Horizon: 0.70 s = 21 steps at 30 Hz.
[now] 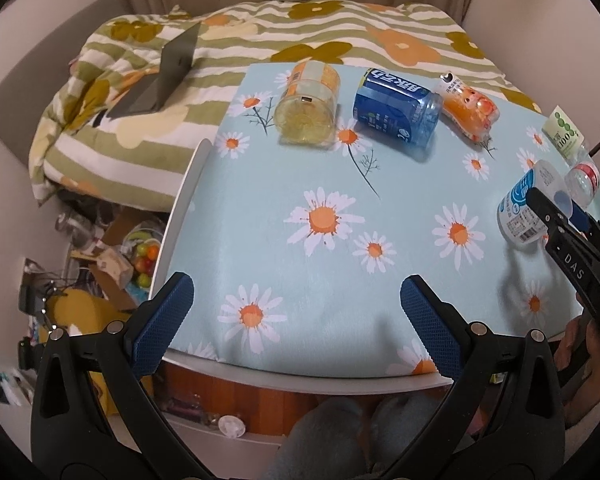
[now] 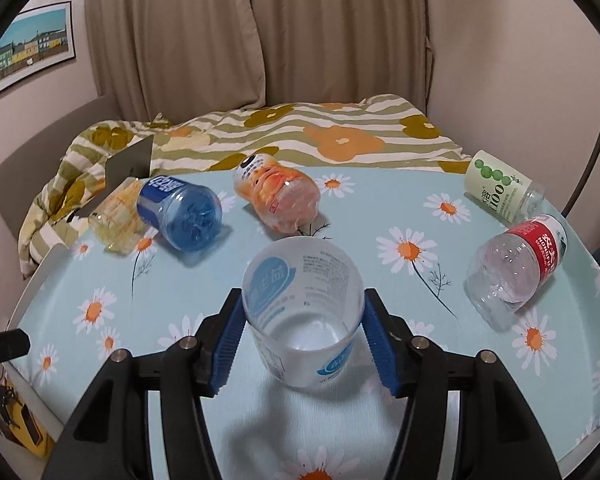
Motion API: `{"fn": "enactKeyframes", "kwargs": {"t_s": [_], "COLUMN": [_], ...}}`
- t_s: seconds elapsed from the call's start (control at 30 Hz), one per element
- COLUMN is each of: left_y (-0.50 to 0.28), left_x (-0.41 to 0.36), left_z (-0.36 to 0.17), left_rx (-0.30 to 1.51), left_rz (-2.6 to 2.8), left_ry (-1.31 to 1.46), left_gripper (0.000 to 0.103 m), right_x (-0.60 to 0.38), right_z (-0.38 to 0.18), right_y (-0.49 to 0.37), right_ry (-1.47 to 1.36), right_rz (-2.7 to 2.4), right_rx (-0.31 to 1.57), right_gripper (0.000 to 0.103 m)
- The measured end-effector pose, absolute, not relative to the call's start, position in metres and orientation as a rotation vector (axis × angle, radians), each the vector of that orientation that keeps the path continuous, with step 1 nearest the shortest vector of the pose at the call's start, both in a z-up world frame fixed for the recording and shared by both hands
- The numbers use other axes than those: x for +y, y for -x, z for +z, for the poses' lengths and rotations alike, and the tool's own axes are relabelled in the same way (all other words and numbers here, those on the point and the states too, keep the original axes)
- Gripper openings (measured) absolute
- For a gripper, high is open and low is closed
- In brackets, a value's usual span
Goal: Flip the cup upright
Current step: 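Grasp the white cup with the right gripper and turn it rim up, then lower the upright cup onto the tablecloth and open the right gripper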
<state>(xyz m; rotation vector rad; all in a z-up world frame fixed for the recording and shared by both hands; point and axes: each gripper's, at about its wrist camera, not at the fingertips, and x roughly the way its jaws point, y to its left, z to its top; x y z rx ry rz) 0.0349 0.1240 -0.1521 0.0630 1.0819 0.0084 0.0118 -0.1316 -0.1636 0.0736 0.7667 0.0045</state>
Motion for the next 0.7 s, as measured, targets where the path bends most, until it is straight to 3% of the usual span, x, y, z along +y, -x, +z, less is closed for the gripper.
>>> {"fn": "enactKeyframes", "kwargs": {"t_s": [0.3,0.33,0.43,0.7], "left_y": [-0.029,-0.028,-0.024,-0.005], "left_x": [0.116,0.115,0.11,0.088], "left_z": [-0.146,-0.145,-0.138,-0.104], "left_rx": [1.066,1.062,1.043,0.968], "left_rz": [0.021,0.023,0.03,0.025], "left_ry": [-0.06,-0.062,-0.067,-0.078], "left_gripper": [0.103,0.103,0.103,0.103], "right_x": [-0.133,-0.134,-0.139,-0.164], "right_z": [-0.164,-0.163,-0.159,-0.118], "right_y": [-0.008,-0.007,-0.006,0.015], "right_ry": [-0.088,-0.098,-0.127,-0.156], "right_rz": [0.032,0.035,0.042,0.078], "right_rx": [0.768,0.764,0.754,0.763], "right_gripper": [0.058,0.064,0.101,0.103]}}
